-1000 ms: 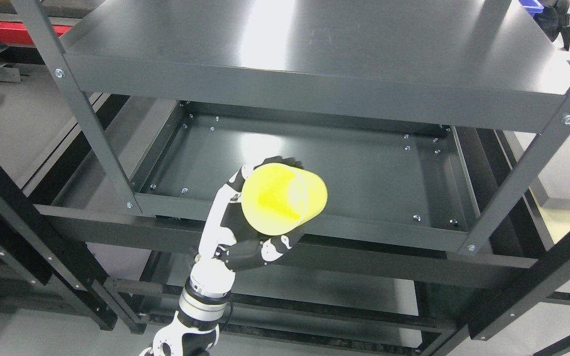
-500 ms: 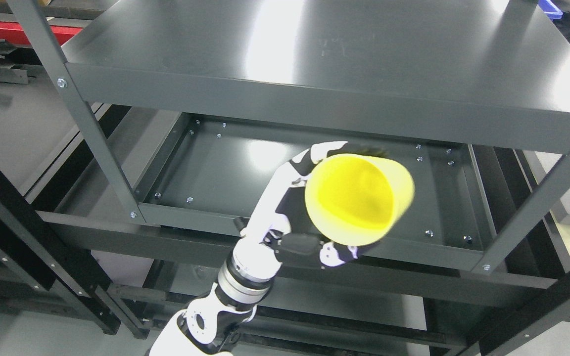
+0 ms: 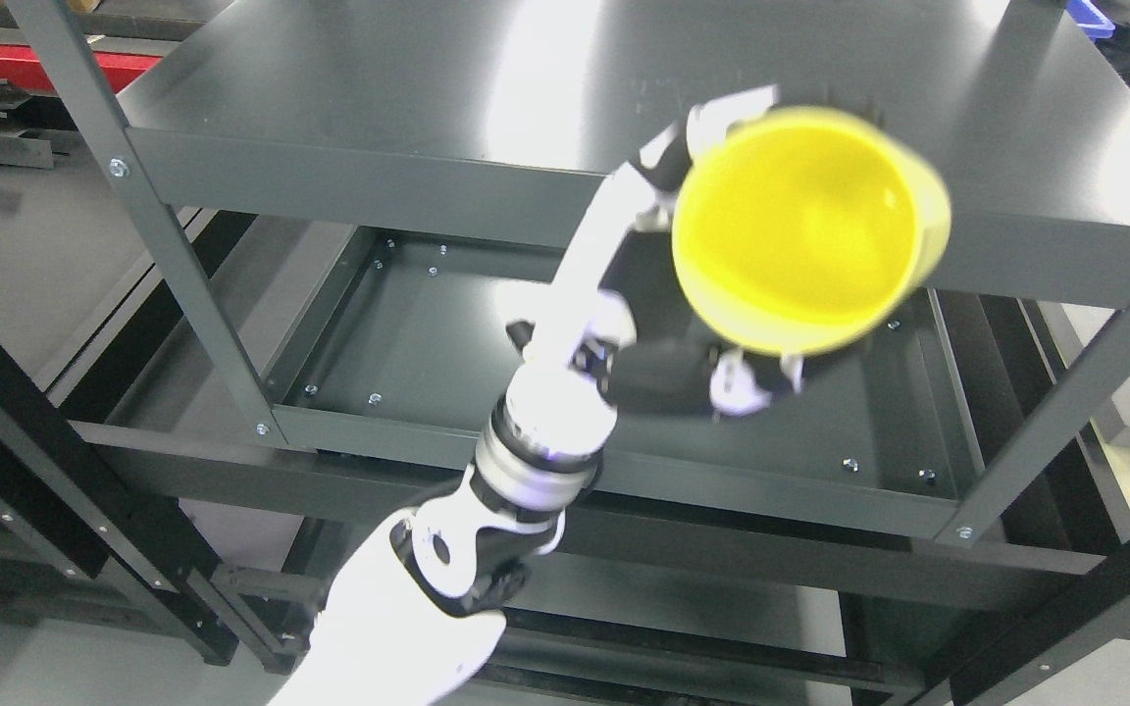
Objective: Place yellow IKEA cup on middle right shelf
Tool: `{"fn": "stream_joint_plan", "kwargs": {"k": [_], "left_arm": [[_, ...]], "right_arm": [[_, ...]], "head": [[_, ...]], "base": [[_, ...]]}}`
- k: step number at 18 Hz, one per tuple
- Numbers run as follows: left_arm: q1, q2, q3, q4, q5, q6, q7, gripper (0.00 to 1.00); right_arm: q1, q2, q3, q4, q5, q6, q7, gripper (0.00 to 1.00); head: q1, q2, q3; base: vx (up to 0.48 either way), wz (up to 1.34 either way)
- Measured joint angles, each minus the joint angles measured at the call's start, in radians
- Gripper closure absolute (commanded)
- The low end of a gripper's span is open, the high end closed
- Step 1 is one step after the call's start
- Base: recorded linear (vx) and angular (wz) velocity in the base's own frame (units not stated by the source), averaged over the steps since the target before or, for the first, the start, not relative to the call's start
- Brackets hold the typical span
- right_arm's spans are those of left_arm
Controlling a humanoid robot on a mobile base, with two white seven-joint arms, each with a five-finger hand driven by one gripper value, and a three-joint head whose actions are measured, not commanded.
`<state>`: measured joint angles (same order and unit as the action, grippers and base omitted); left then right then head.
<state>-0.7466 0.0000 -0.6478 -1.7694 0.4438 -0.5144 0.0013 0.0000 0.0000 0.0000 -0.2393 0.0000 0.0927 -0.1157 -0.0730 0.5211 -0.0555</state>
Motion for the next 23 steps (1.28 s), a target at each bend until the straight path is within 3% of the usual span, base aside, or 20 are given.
{"fn": "stream_joint_plan", "kwargs": {"k": [7, 13, 15, 19, 23], "left_arm": [[-0.231, 0.0, 0.06, 0.014, 0.119, 0.535, 0.394, 1.0], [-0.352, 0.0, 0.148, 0.076, 0.156, 0.999, 0.52, 0.98], [-0.379, 0.0, 0.174, 0.108, 0.161, 1.109, 0.532, 0.94], [-0.407, 0.0, 0.211, 0.159, 0.166, 1.203, 0.533, 0.56], [-0.42, 0.0, 0.232, 0.191, 0.176, 1.234, 0.488, 0.18]], "right_arm": [[0.0, 0.0, 0.0, 0.0, 0.0, 0.0, 0.0, 0.01], [0.0, 0.0, 0.0, 0.0, 0.0, 0.0, 0.0, 0.01], [0.0, 0.0, 0.0, 0.0, 0.0, 0.0, 0.0, 0.01], [0.0, 0.0, 0.0, 0.0, 0.0, 0.0, 0.0, 0.01], [0.0, 0.0, 0.0, 0.0, 0.0, 0.0, 0.0, 0.01]], "head": [[0.0, 0.0, 0.0], [0.0, 0.0, 0.0], [0.0, 0.0, 0.0], [0.0, 0.0, 0.0], [0.0, 0.0, 0.0]], "base": [[0.0, 0.0], [0.0, 0.0], [0.0, 0.0], [0.0, 0.0], [0.0, 0.0]]}}
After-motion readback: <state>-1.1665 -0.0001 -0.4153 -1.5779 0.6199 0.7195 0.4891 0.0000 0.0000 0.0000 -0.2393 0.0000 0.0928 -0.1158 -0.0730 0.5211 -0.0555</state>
